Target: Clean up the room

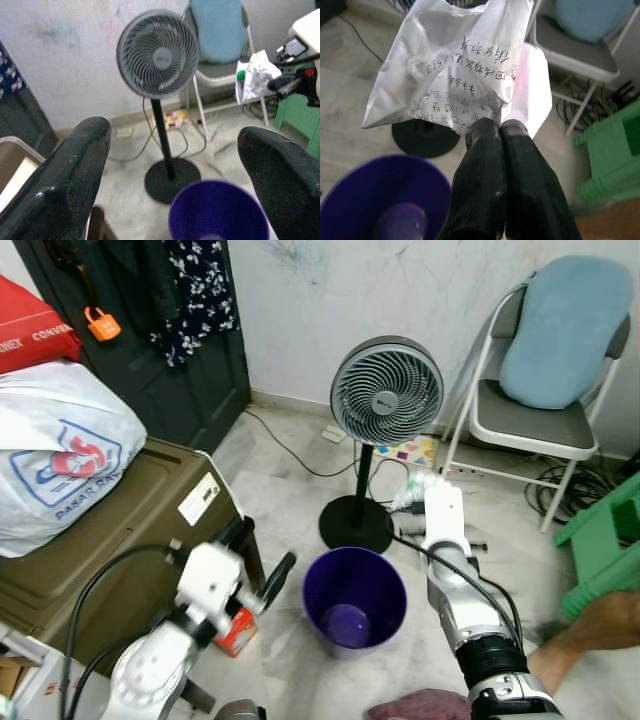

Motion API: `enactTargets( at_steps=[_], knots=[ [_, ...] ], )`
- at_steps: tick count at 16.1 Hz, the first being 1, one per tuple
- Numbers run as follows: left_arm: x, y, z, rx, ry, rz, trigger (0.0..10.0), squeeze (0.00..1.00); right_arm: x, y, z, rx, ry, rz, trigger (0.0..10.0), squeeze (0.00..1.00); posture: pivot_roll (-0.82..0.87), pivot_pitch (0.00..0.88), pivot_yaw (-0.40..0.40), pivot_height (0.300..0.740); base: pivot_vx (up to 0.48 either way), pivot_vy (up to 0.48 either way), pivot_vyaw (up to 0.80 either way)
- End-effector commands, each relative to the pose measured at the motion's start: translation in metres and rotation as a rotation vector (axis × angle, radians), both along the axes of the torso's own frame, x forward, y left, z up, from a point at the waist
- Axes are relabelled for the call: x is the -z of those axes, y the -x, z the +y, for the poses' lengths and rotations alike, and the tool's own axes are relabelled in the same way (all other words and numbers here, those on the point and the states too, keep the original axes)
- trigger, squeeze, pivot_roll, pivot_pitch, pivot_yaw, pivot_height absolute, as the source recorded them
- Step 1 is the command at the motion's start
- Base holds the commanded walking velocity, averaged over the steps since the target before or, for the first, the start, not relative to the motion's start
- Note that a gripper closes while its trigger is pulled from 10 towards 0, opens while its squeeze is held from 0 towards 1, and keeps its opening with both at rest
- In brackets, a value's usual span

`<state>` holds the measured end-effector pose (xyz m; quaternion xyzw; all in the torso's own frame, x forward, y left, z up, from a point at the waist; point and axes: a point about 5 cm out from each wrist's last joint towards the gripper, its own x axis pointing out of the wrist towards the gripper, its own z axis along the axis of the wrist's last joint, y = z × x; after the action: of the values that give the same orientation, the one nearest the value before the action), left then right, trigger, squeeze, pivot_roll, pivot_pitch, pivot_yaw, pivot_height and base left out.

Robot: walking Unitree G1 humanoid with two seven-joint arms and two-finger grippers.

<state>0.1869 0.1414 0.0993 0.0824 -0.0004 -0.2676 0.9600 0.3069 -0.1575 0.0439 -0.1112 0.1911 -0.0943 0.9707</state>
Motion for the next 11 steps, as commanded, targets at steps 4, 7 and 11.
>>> enactTargets(
  at_steps=[4,7,11],
  knots=[
    [-0.016,0.007,-0.006,0.102,-0.044,-0.026,10.0,0.00,0.000,-0.013,0.008,0.049,-0.032,0.024,10.0,0.00,0.10,0.042,0.072,0.740,0.000,0.000,0.00],
    [-0.029,0.009,-0.008,0.122,-0.030,-0.036,10.0,0.00,0.007,-0.015,0.011,0.051,0.006,0.090,10.0,0.00,0.10,0.097,0.109,0.740,0.000,0.000,0.00],
    [-0.035,0.026,-0.013,0.163,-0.020,0.016,10.0,0.00,0.024,-0.009,0.009,0.124,-0.003,0.174,10.0,0.00,0.13,0.144,0.148,0.740,0.000,0.000,0.00]
  ],
)
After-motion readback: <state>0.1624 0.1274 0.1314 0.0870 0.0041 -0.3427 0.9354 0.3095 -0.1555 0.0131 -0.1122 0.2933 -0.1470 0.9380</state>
